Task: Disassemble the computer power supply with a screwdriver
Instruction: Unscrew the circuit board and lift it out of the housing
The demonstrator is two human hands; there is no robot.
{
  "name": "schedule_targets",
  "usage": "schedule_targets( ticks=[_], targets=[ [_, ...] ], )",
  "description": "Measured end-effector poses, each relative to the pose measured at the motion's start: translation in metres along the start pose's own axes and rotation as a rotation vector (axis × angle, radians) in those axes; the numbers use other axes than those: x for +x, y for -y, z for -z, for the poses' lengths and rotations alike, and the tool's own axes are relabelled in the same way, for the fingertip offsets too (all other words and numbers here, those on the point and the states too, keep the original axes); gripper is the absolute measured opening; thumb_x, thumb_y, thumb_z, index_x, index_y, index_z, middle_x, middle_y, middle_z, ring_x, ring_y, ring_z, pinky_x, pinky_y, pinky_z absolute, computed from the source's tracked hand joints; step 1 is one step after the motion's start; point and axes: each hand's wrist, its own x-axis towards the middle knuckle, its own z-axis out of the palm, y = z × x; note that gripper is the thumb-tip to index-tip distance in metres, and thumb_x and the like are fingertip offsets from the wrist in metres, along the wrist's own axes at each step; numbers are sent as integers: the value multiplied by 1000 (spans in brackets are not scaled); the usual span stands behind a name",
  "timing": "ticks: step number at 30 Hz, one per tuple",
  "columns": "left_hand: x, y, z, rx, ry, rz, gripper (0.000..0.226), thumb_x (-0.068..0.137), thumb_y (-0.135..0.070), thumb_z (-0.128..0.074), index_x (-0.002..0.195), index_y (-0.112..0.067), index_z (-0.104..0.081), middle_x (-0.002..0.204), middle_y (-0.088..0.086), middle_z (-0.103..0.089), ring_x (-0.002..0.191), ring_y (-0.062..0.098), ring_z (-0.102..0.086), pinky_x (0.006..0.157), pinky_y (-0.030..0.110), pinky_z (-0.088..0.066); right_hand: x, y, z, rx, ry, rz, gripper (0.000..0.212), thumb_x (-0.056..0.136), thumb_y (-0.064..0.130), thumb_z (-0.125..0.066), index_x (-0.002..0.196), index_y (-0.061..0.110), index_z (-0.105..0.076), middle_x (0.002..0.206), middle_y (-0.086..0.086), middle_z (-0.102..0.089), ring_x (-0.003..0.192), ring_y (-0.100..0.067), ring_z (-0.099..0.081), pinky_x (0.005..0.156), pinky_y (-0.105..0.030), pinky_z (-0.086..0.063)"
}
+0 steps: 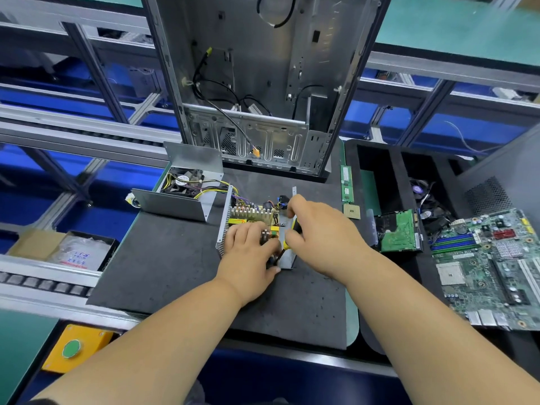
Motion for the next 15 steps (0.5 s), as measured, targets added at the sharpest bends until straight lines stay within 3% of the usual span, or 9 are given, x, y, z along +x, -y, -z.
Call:
schedule_targets(
  ticks=[3,6,9,15],
  targets=[
    [0,0,0,8,-10,-4,40,64,-44,-82,97,-29,-65,121,5,-52,119,27,-32,107,43,-15,2,1,-2,-164,-21,11,37,100,52,-38,109,16,-40,74,3,-56,76,-28,-53,56,-35,-31],
    [0,0,1,-12,-7,1,38,63,-41,-83,94,-28,-65,119,4,-52,118,27,-33,107,42,-14,2,3,-2,-67,15,-14,29,101,44,-44,108,16,-41,71,1,-53,68,-26,-49,53,-34,-30],
    [-1,1,2,-15,21,3,38,67,-41,-81,100,-29,-65,122,3,-49,121,28,-34,109,42,-13,-1,5,0,102,39,-49,20,95,31,-55,102,20,-40,65,7,-44,60,-14,-41,49,-33,-25],
    [-1,1,4,-16,52,-5,36,73,-42,-77,104,-32,-63,129,3,-44,127,31,-33,110,41,-9,-6,5,0,128,21,-52,16,86,22,-55,98,17,-47,87,2,-52,82,-24,-49,56,-34,-32]
  ],
)
